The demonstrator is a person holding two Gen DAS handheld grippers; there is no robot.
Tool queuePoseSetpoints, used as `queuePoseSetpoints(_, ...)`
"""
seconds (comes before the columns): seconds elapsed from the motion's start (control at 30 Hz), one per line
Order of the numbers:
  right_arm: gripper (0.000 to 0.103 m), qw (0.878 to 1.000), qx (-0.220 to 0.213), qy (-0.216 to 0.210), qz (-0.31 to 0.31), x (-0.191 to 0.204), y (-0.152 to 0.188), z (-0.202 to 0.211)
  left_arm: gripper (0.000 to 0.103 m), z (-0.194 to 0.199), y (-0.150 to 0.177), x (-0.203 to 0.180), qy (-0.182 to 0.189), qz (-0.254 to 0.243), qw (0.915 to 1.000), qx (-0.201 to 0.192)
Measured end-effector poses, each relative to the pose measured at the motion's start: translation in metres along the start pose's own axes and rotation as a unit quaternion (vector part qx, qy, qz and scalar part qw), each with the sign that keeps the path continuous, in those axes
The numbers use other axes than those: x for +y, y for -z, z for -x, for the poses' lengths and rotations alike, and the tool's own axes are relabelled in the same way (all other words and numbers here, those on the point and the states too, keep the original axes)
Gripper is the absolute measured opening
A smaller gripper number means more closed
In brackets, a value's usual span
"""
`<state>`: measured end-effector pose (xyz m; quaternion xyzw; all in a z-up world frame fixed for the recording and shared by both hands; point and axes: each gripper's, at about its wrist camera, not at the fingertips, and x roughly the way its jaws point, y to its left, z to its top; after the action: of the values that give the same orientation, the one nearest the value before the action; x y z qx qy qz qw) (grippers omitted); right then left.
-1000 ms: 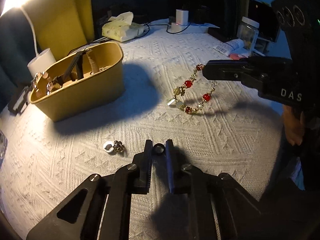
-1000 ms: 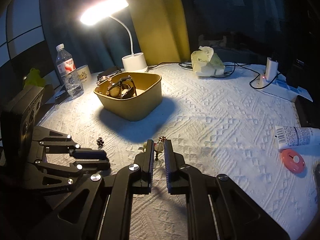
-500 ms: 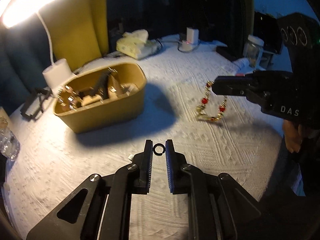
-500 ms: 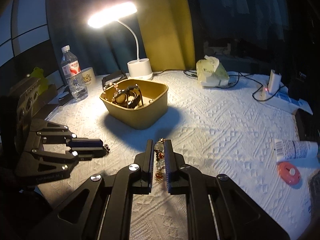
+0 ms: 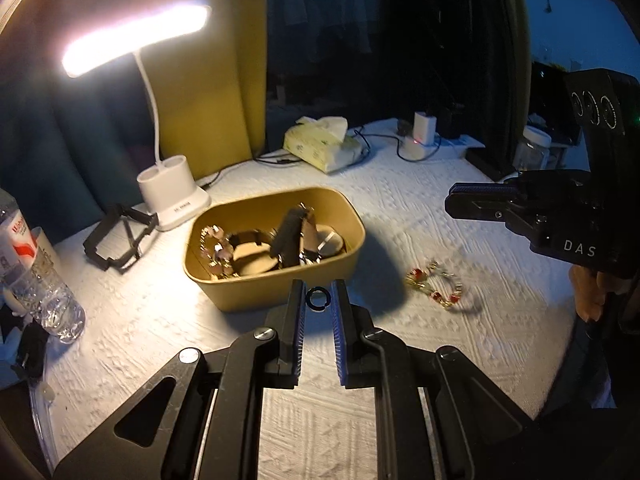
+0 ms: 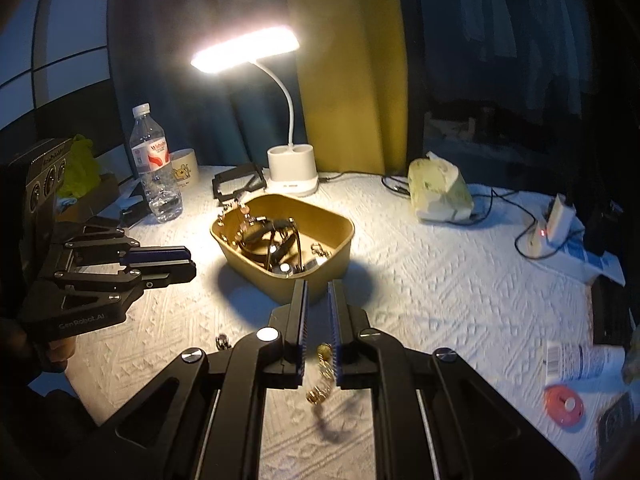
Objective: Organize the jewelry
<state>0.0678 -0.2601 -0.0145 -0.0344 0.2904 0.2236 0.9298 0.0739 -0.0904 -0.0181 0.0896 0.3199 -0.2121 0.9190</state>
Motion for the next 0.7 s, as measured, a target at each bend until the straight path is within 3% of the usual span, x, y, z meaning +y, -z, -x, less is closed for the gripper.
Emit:
queuePoseSetpoints(0.13, 0.01, 1.0, 0.009, 0.005, 0.008, 0.002, -0.005, -0.006, 0.014, 0.0, -0.003, 0.006, 0.0, 0.007, 0.9999, -0.008)
queuePoseSetpoints(0.47, 0.01, 0.992, 0.117, 0.047, -0.022, -0.014, 0.043, -0.044, 0.014, -0.009, 0.007, 0.012, 0.011, 0.016, 0.9998, 0.006)
queuePoseSetpoints(0.7, 0.013, 0.987, 0.153, 0.045, -0.036, -0.018, 0.052, -0.061, 0.014, -0.009, 0.007, 0.015, 0.014, 0.019, 0.9997, 0.004)
